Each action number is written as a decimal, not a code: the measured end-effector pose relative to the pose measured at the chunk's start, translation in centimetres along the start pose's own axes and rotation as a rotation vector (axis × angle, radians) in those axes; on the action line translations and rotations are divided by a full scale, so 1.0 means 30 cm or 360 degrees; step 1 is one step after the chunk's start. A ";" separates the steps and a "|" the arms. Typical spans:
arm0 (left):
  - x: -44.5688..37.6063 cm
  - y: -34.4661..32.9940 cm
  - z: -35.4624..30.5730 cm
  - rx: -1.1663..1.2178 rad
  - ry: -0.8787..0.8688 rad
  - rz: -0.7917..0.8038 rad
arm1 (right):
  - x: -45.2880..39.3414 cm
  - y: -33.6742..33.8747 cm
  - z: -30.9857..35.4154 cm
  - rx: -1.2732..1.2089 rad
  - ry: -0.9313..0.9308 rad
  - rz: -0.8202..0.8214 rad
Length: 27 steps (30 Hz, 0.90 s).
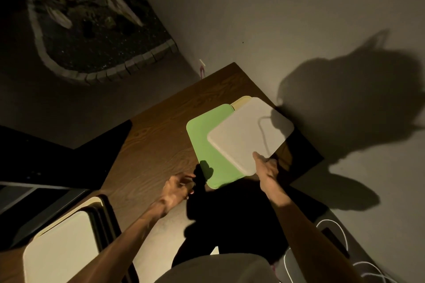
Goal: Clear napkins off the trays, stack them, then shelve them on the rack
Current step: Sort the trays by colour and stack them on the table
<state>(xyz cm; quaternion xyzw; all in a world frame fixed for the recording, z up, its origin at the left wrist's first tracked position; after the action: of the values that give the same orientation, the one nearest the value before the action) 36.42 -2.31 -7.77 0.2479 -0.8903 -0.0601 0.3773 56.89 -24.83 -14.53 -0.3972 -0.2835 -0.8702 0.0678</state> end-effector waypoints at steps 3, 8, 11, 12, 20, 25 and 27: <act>0.007 0.004 -0.012 0.0055 -0.0017 0.0019 | 0.035 -0.064 0.028 -0.0225 0.0105 0.0145; 0.015 0.051 -0.083 0.0238 -0.0061 -0.0048 | 0.227 -0.072 0.243 -0.0489 0.0495 0.0254; 0.008 0.095 -0.129 0.0347 -0.0096 -0.0074 | 0.339 -0.108 0.349 -0.0214 0.0790 0.0352; 0.013 0.114 -0.148 0.0396 -0.0113 -0.0101 | 0.376 -0.134 0.373 -0.0115 0.0879 0.0399; 0.054 0.195 -0.184 0.0690 0.0007 -0.0220 | 0.645 -0.449 0.302 0.0925 0.1473 0.0848; 0.043 0.239 -0.091 0.0696 0.0078 -0.0298 | 0.683 -0.578 0.199 0.1177 0.1547 0.0973; 0.046 0.253 -0.084 0.0587 0.0022 -0.0331 | 0.683 -0.594 0.170 0.1243 0.1584 0.0981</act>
<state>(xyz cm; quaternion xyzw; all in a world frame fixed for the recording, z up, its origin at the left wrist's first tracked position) 34.37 3.83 -2.86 0.4038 -0.8531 0.0670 0.3234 40.27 -5.04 -4.73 0.0392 -0.3851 -0.7243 0.5705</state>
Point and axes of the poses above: each hand's wrist, its own x-axis away from the middle knuckle, its own y-axis out of the back of the hand, z = x × y, the point moved 8 cm from there along -x, towards the middle knuckle, and after that the axes turned 10 degrees about x, right-handed, at the moved point
